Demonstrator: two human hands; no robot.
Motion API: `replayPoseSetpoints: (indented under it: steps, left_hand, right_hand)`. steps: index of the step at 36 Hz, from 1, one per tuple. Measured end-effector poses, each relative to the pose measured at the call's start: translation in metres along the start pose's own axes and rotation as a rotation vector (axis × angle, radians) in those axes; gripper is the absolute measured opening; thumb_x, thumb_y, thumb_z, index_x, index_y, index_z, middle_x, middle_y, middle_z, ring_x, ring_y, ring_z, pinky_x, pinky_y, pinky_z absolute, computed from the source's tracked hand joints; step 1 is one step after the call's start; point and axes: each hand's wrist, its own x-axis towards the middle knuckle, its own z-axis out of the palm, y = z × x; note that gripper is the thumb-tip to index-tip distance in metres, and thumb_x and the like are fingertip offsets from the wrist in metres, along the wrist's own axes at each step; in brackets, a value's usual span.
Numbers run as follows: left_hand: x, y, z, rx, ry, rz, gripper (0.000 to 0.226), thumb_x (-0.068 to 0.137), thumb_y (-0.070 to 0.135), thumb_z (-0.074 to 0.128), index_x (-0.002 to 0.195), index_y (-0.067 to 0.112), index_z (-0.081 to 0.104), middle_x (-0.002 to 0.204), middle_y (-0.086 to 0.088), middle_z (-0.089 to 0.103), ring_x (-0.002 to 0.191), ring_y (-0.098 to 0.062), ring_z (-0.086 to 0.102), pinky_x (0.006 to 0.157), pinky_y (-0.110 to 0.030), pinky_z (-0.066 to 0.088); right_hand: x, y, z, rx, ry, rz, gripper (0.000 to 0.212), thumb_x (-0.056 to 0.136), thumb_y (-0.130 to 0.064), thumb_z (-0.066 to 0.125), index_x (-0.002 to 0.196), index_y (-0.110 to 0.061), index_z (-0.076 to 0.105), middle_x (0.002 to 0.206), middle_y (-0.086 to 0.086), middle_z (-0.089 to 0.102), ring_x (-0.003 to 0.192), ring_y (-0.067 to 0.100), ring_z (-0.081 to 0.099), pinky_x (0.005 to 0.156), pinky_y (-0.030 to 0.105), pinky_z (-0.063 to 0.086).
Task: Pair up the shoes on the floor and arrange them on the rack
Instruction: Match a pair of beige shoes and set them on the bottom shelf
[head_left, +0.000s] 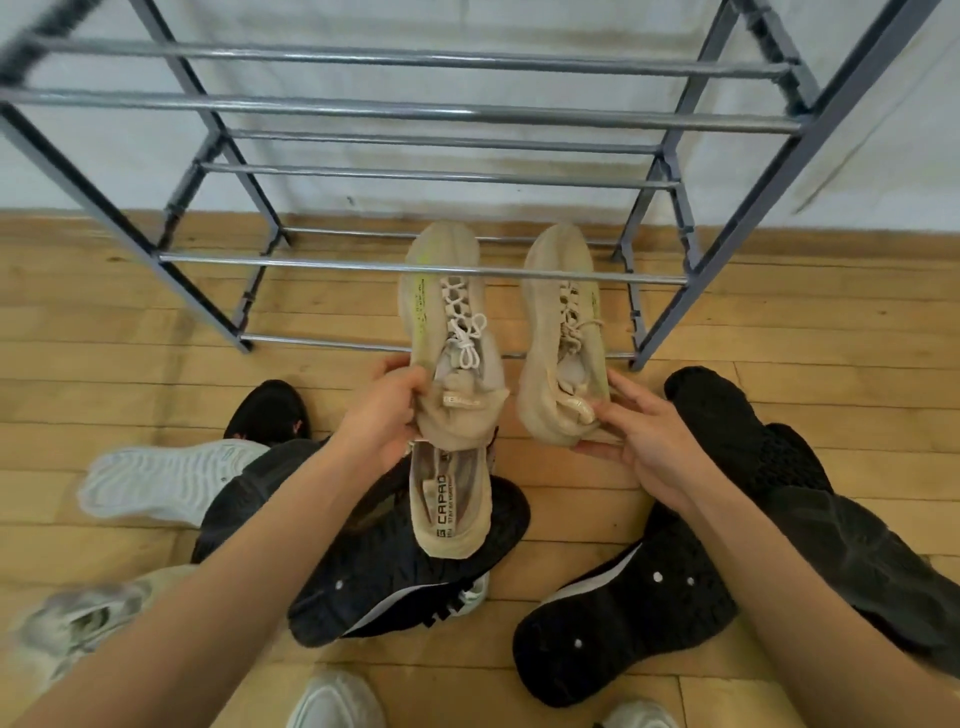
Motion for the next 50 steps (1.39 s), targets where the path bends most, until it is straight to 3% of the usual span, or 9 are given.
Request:
replayPoseSetpoints:
  steps: [10, 15, 19, 23, 29, 36, 41, 46, 50]
  left_hand:
    - [0.049, 0.028, -0.063, -0.076, 0.111, 0.045, 0.039, 0.083, 0.0, 0.048, 0.118, 0.014, 0.06, 0.093, 0.0, 0.065, 0.084, -0.015, 0.059, 0.054, -0.032, 0.053]
    - [0.073, 0.046, -0.092, -0.085, 0.236, 0.118, 0.036, 0.086, 0.003, 0.05, 0.122, 0.005, 0.052, 0.085, -0.002, 0.06, 0.07, -0.013, 0.057, 0.042, -0.023, 0.047]
    - [0.093, 0.062, -0.114, -0.059, 0.331, 0.176, 0.02, 0.089, 0.002, 0.047, 0.106, 0.012, 0.051, 0.084, -0.001, 0.057, 0.068, -0.012, 0.055, 0.052, -0.026, 0.045]
    - [0.113, 0.074, -0.133, -0.013, 0.374, 0.171, 0.035, 0.091, -0.001, 0.041, 0.126, 0.001, 0.046, 0.078, -0.001, 0.051, 0.066, -0.012, 0.05, 0.054, -0.027, 0.041]
    - [0.14, 0.079, -0.148, 0.021, 0.4, 0.174, 0.031, 0.093, -0.002, 0.04, 0.122, 0.001, 0.049, 0.075, -0.003, 0.049, 0.061, -0.013, 0.046, 0.051, -0.026, 0.04]
    - [0.169, 0.081, -0.151, 0.191, 0.46, 0.21, 0.027, 0.094, 0.007, 0.039, 0.117, 0.007, 0.054, 0.087, -0.009, 0.057, 0.07, -0.018, 0.05, 0.055, -0.028, 0.037]
    - [0.181, 0.079, -0.152, 0.247, 0.461, 0.229, 0.027, 0.095, 0.005, 0.04, 0.119, 0.009, 0.05, 0.118, -0.012, 0.055, 0.1, -0.025, 0.056, 0.081, -0.036, 0.049]
    - [0.184, 0.072, -0.149, 0.365, 0.488, 0.259, 0.035, 0.096, 0.0, 0.036, 0.126, 0.009, 0.05, 0.125, -0.009, 0.053, 0.098, -0.017, 0.047, 0.078, -0.027, 0.039]
    - [0.177, 0.071, -0.146, 0.457, 0.437, 0.288, 0.039, 0.097, 0.013, 0.039, 0.135, 0.012, 0.046, 0.127, -0.008, 0.054, 0.094, -0.013, 0.045, 0.077, -0.025, 0.036]
  right_hand:
    - [0.061, -0.001, 0.072, -0.063, -0.027, 0.013, 0.028, 0.091, -0.01, 0.059, 0.098, -0.037, 0.066, 0.102, -0.004, 0.072, 0.089, 0.012, 0.07, 0.064, 0.032, 0.059]
    - [0.091, -0.008, 0.115, -0.161, -0.056, 0.06, 0.041, 0.092, -0.006, 0.055, 0.129, -0.023, 0.051, 0.109, -0.001, 0.064, 0.1, 0.019, 0.063, 0.063, 0.029, 0.06]
    - [0.115, -0.015, 0.149, -0.205, -0.09, 0.087, 0.036, 0.093, -0.005, 0.053, 0.122, -0.026, 0.052, 0.121, 0.005, 0.061, 0.109, 0.023, 0.06, 0.073, 0.035, 0.059]
    - [0.141, -0.02, 0.176, -0.291, -0.076, 0.099, 0.041, 0.093, -0.005, 0.053, 0.131, -0.019, 0.049, 0.125, 0.007, 0.058, 0.112, 0.025, 0.059, 0.074, 0.037, 0.059]
    - [0.171, -0.025, 0.209, -0.275, -0.006, 0.177, 0.035, 0.093, -0.011, 0.056, 0.127, -0.005, 0.052, 0.126, 0.013, 0.058, 0.111, 0.026, 0.059, 0.061, 0.029, 0.056]
    - [0.186, -0.007, 0.229, -0.352, 0.025, 0.14, 0.023, 0.094, -0.01, 0.053, 0.117, -0.012, 0.056, 0.117, 0.009, 0.061, 0.102, 0.026, 0.061, 0.071, 0.036, 0.056]
    - [0.191, 0.006, 0.233, -0.434, 0.037, 0.099, 0.022, 0.094, -0.014, 0.055, 0.114, -0.023, 0.055, 0.089, -0.005, 0.054, 0.093, 0.024, 0.057, 0.075, 0.041, 0.057]
    - [0.19, 0.016, 0.234, -0.508, 0.031, 0.102, 0.038, 0.095, -0.021, 0.052, 0.133, -0.024, 0.048, 0.127, 0.006, 0.056, 0.114, 0.028, 0.054, 0.094, 0.047, 0.049]
    - [0.191, 0.015, 0.233, -0.452, 0.024, 0.136, 0.042, 0.094, -0.019, 0.054, 0.135, -0.025, 0.046, 0.132, 0.007, 0.052, 0.112, 0.029, 0.056, 0.088, 0.047, 0.054]
